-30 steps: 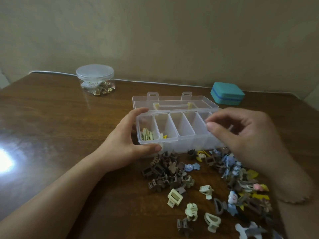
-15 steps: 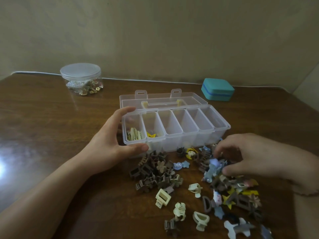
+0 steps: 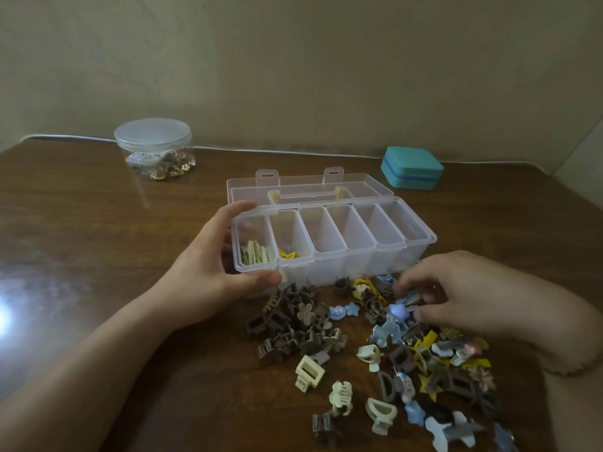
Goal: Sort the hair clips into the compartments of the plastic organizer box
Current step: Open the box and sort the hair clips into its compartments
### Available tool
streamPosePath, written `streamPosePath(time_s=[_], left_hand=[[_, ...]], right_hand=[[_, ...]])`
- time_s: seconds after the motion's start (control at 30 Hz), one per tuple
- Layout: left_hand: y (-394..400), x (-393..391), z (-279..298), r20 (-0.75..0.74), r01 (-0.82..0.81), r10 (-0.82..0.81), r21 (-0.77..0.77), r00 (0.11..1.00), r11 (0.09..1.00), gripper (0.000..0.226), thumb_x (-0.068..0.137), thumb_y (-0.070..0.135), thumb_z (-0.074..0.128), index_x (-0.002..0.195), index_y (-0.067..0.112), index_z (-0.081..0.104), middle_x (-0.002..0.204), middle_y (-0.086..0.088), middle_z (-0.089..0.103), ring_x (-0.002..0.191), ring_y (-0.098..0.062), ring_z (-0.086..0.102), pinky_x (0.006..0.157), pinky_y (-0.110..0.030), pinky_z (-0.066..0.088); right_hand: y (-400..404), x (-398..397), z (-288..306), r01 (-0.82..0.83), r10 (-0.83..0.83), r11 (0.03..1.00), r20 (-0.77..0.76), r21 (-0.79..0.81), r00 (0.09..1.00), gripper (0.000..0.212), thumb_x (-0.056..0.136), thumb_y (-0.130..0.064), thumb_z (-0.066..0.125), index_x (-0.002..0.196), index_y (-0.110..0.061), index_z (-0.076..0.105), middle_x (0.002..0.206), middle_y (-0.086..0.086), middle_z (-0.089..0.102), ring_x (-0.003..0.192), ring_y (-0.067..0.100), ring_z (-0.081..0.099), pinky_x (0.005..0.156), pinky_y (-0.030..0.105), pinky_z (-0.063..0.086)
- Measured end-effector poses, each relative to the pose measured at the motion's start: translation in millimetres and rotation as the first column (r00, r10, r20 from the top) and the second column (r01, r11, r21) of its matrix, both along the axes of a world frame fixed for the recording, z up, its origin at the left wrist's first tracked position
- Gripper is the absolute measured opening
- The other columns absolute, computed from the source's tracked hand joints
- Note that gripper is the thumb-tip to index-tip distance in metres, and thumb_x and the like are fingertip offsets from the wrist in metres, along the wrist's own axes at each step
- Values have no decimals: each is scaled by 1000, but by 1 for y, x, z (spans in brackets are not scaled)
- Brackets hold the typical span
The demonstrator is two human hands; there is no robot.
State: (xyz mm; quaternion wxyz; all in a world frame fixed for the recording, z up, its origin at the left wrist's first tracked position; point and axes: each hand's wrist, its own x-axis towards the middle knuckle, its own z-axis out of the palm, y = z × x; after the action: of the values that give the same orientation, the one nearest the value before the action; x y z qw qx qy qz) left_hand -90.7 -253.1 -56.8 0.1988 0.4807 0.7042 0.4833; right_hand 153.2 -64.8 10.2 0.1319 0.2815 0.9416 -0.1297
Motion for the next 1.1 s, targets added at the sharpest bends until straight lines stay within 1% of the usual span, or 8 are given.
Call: streamPosePath(time_s=[0.13,0.23,0.4,0.67,0.8,0.9,1.0,1.1], left_hand=[[0,0,1,1,1,-1,-5,1000,1000,98,48,69,76,134,60,31,129,35,42,105,18,53,73,-7,47],[0,0,0,-3,-3,2,-11,1000,1000,99,48,69,75,135,60,30,125,39,42,105,21,51,74,-9,46],[0,-1,0,3,0,0,-22,1000,1000,98,48,69,76,135,61,30,125,40,41,107,18,51,80,-13,45],[1,-3,-2,-20,-7,6,-32,1000,999,100,48,70,75,136,60,30,130,38,39,113,12,48,87,-18,44],[1,-2,-2,-14,-5,4,-34,1000,999,101,48,70,76,137,58,30,130,37,39,116,9,49,89,-19,45],[1,-3,-2,-12,1,-1,-35,1000,999,99,49,69,77,137,58,30,133,34,40,116,3,52,89,-21,48],[0,-4,-3,-14,0,-1,-28,1000,1000,99,50,68,77,137,57,31,134,34,40,117,4,52,90,-22,48],[1,-4,-3,-22,-2,1,-26,1000,1000,99,49,69,76,137,57,31,132,36,38,114,10,49,87,-18,46]], right_hand=[[-9,-5,3,40,-30,998,-167,57,986,5,86,-35,65,82,-39,68,67,-8,63,63,5,58,57,26,49],[-21,-17,-5,83,-57,974,-128,209,990,20,87,-48,58,79,-35,70,63,-14,61,62,0,57,57,22,47],[-32,-31,-17,165,-133,948,-134,273,982,31,86,-54,56,75,-30,73,61,-11,65,58,3,59,54,25,51],[-34,-32,-16,190,-171,957,-105,220,980,17,80,-45,66,79,-30,74,73,-14,68,70,6,63,66,32,56],[-30,-30,-12,177,-165,968,-76,180,983,14,82,-39,65,76,-30,74,71,-13,69,68,3,62,64,28,55],[-23,-21,0,206,-197,977,-123,61,973,14,84,-32,65,73,-31,73,60,-21,65,61,-2,59,55,19,44],[-24,-22,4,209,-197,977,-193,46,961,13,85,-38,67,75,-31,72,56,-17,61,56,-2,54,52,19,39],[-32,-31,-3,166,-161,985,-81,53,984,22,80,-52,68,74,-31,72,66,-11,67,65,2,61,59,25,51]])
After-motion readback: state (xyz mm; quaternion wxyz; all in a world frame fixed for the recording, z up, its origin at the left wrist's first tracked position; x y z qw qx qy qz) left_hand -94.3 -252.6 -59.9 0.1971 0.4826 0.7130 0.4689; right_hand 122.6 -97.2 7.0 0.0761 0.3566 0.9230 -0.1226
